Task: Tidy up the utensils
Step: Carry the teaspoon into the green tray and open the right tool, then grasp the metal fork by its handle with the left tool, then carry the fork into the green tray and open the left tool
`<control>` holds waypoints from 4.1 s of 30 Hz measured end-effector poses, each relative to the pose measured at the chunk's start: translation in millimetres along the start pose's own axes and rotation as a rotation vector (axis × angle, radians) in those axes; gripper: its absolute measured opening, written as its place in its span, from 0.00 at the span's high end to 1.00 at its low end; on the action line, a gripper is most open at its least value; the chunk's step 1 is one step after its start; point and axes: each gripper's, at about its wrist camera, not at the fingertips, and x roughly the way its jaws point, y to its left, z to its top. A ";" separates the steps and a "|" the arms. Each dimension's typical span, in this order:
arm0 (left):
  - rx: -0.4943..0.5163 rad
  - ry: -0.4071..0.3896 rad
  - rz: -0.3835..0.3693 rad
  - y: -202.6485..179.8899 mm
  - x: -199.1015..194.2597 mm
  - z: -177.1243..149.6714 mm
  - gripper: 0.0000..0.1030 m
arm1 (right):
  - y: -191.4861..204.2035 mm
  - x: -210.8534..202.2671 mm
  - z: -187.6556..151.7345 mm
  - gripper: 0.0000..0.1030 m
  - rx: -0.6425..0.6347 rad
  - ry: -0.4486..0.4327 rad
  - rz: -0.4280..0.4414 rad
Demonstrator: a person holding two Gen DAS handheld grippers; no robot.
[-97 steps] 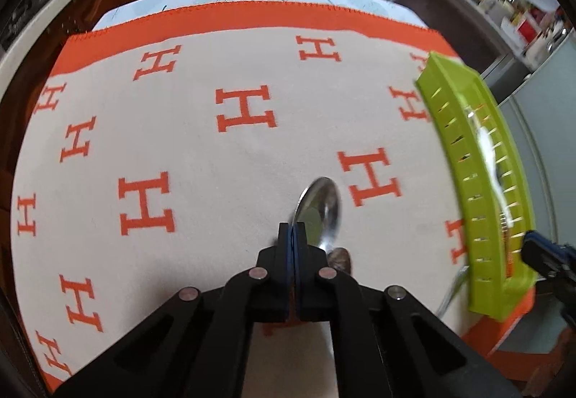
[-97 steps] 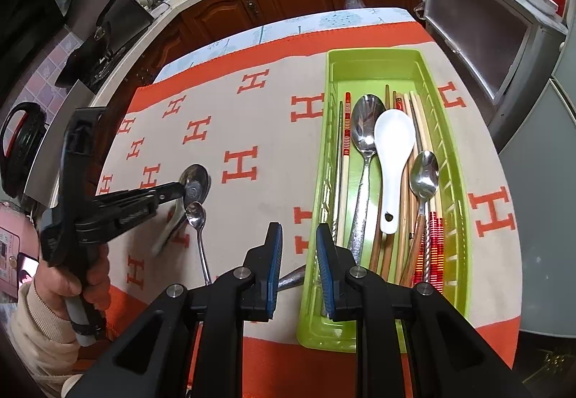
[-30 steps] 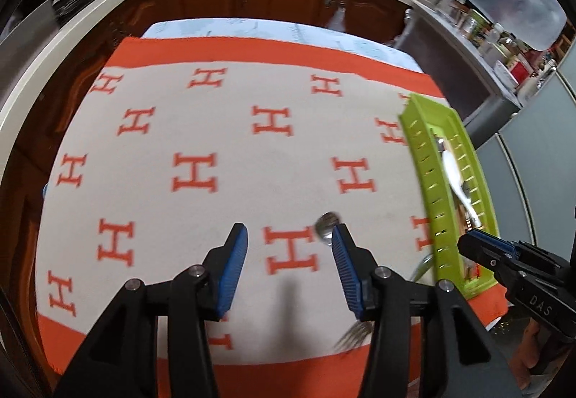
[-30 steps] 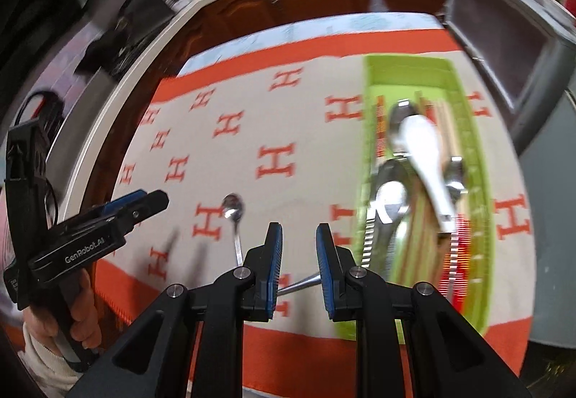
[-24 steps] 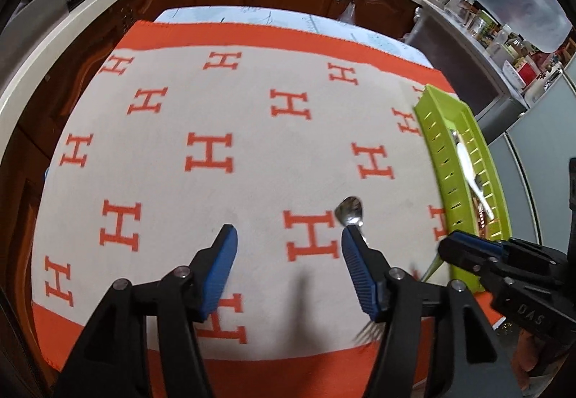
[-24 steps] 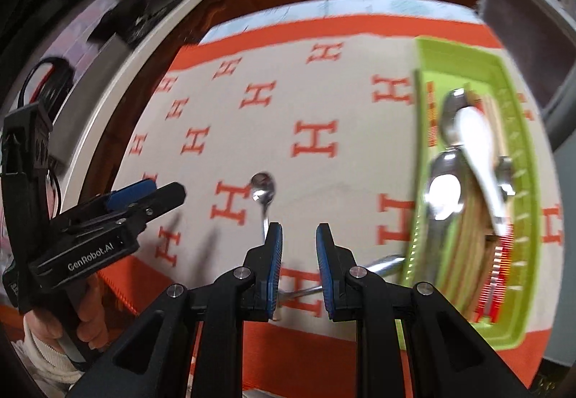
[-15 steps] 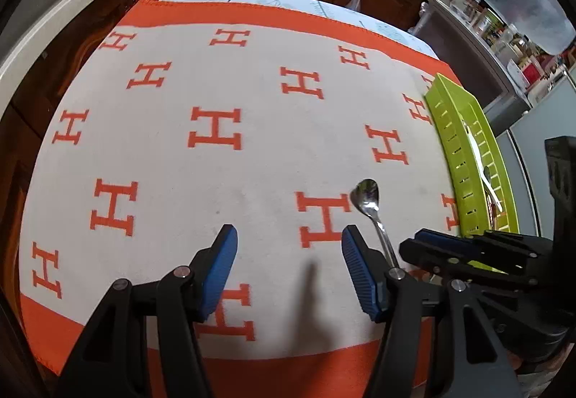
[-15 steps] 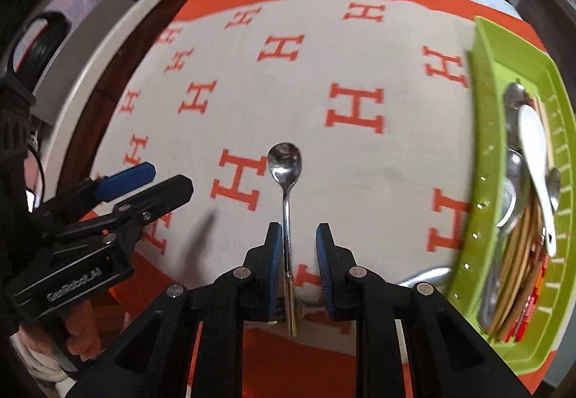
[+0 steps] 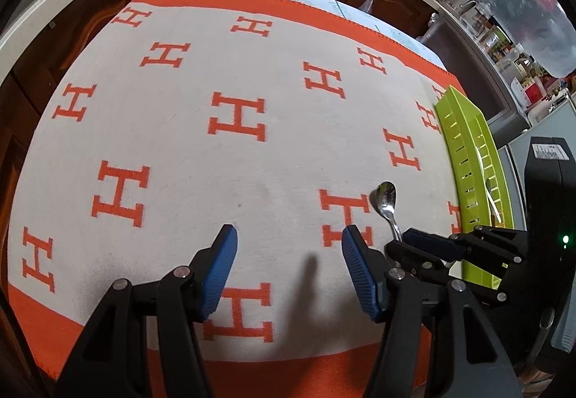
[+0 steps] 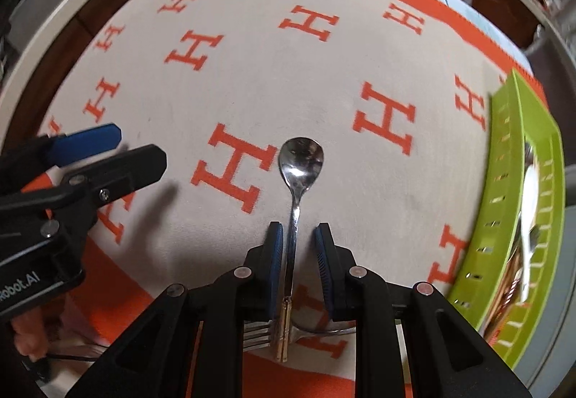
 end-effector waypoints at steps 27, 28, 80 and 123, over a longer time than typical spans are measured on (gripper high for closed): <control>0.196 -0.010 -0.034 -49.1 -10.3 -3.7 0.39 | -163.5 -108.9 -69.1 0.97 0.502 -0.204 0.214; 0.225 -0.007 -0.040 -56.5 -10.6 -5.1 0.37 | -170.4 -111.6 -74.4 0.97 0.518 -0.210 0.193; 0.806 0.425 0.038 -209.7 66.6 -37.0 0.98 | -223.6 -92.7 -167.0 0.91 0.692 -0.248 0.131; 0.295 0.251 -0.184 -269.4 89.3 60.5 0.98 | -264.1 -96.6 -172.9 0.91 0.815 -0.313 0.159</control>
